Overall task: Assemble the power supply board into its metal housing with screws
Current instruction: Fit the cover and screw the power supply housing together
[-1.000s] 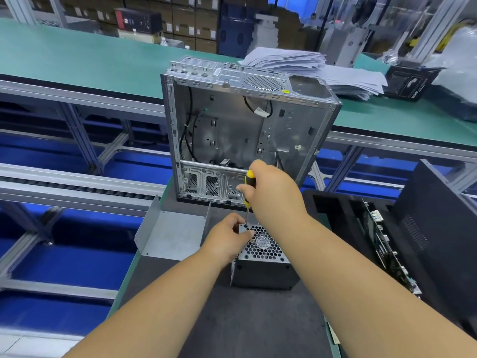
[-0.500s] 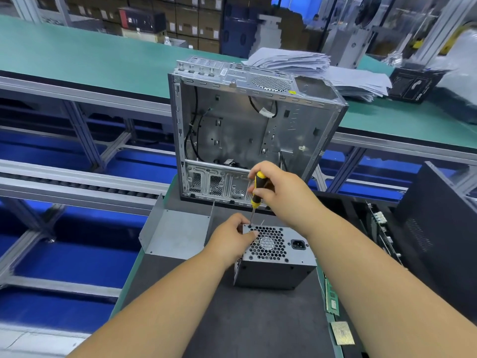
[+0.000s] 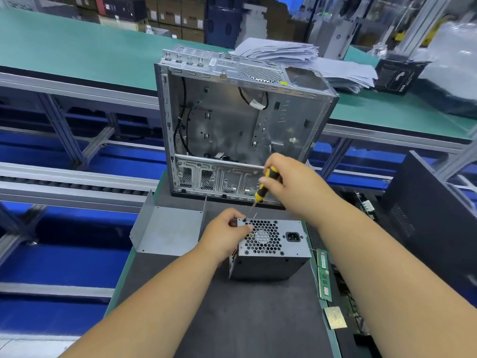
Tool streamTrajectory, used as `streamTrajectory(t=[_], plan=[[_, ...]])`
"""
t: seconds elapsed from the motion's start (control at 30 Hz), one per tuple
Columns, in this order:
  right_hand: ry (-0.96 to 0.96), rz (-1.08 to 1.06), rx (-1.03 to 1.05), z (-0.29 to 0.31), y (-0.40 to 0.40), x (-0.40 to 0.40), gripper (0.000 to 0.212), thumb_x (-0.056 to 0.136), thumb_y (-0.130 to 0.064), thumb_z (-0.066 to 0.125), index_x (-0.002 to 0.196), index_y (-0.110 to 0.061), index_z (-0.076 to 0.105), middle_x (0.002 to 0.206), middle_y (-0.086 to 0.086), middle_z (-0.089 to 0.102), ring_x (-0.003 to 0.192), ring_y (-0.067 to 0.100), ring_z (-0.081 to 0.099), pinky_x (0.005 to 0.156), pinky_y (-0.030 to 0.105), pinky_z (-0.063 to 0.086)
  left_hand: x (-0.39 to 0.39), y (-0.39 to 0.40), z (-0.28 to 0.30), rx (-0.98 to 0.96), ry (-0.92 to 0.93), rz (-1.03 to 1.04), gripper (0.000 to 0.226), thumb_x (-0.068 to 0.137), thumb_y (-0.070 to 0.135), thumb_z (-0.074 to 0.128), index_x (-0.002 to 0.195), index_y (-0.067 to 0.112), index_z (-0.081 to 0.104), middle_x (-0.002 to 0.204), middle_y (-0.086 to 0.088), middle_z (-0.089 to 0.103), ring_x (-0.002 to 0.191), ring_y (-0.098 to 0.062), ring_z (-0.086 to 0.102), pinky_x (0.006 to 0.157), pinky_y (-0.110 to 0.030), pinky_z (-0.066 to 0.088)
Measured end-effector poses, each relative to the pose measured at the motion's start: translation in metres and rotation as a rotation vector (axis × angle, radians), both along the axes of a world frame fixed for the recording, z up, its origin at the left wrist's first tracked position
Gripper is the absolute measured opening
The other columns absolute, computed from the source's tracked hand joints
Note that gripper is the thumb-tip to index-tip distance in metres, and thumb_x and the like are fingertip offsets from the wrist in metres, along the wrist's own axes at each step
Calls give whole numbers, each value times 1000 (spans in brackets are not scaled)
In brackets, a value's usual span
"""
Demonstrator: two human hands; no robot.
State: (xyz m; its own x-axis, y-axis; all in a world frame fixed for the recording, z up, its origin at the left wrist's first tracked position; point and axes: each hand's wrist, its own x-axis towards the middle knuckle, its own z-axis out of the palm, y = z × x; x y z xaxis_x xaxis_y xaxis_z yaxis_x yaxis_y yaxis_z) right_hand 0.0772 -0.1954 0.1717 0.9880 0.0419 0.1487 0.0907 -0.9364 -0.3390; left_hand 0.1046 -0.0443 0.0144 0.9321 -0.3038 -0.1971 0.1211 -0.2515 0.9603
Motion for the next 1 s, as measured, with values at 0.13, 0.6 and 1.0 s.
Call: streamTrajectory(t=[0.13,0.6,1.0], plan=[[-83,-259,186,-9,-27,-18,17,92,-44,59,82,-31,55,69,-7,60,63,4,55,53,28,37,1,-1,-1,-97,91,18,18,88,35,67,75,26,61,78,4,59,72,-16,52,67,-29,41],[286,-640,1151,-87,-92,-92,11,92,-6,61,102,-6,67,76,8,74,55,10,48,56,24,33,-25,-1,14,-20,98,91,13,89,27,60,77,26,67,93,-5,70,89,-28,63,76,-40,49],[507,-600,383,-178,-128,-166,18,81,-22,63,67,-11,62,60,4,65,60,23,60,60,30,49,-76,-11,19,63,-45,280,15,95,24,57,82,26,64,91,-11,66,75,-21,54,66,-34,44]])
